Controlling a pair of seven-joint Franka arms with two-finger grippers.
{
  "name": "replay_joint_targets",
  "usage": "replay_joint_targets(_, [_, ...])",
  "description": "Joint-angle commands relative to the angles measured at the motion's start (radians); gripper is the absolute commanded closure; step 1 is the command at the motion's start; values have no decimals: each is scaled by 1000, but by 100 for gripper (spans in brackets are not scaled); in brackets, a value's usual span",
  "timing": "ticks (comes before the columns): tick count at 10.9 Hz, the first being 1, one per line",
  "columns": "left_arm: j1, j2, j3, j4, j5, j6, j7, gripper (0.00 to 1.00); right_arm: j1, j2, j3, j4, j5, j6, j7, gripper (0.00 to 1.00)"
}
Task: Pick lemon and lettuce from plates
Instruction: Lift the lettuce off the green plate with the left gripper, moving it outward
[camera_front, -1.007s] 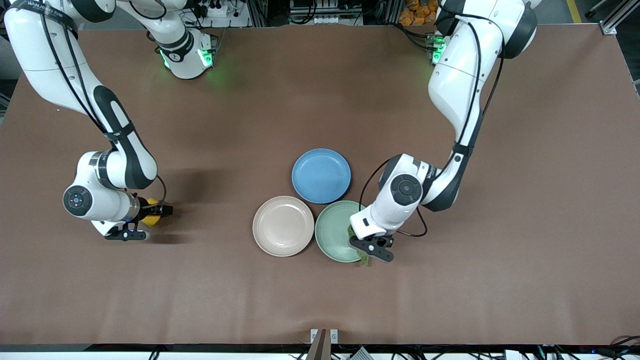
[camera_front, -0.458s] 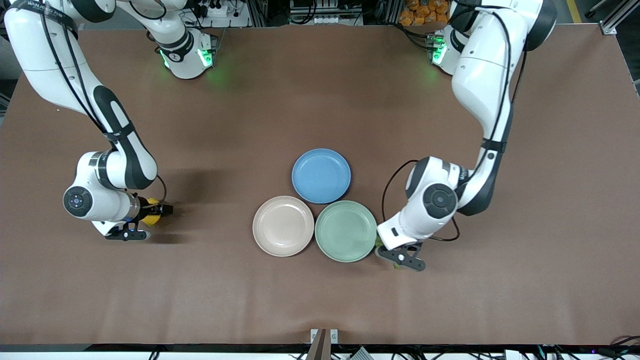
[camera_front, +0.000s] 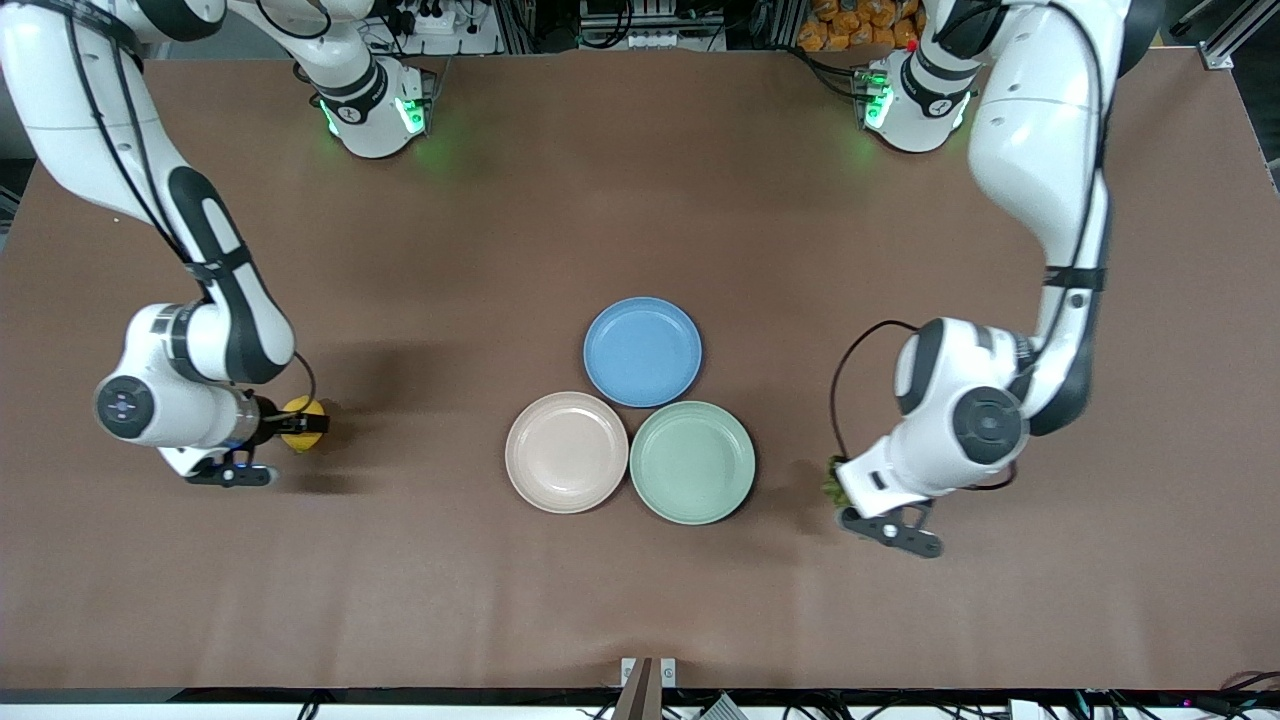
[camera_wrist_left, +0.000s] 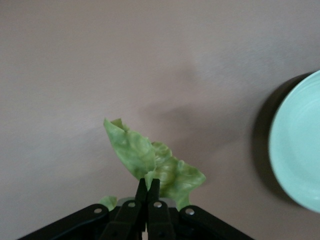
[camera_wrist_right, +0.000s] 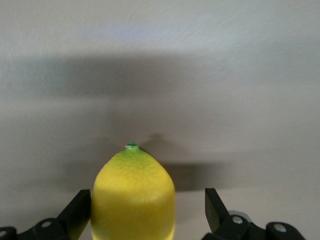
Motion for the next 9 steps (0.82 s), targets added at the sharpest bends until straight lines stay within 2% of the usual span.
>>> replay_joint_targets(1, [24, -55, 36, -22, 21, -96, 16, 100, -38, -104, 15, -11, -13, -24, -4, 0])
replay_joint_targets(6, [113, -52, 33, -70, 17, -202, 10, 100, -57, -231, 15, 55, -11, -50, -5, 0])
replay_joint_targets(9, [124, -43, 31, -84, 9, -202, 3, 97, -61, -246, 18, 181, 0, -250, -2, 0])
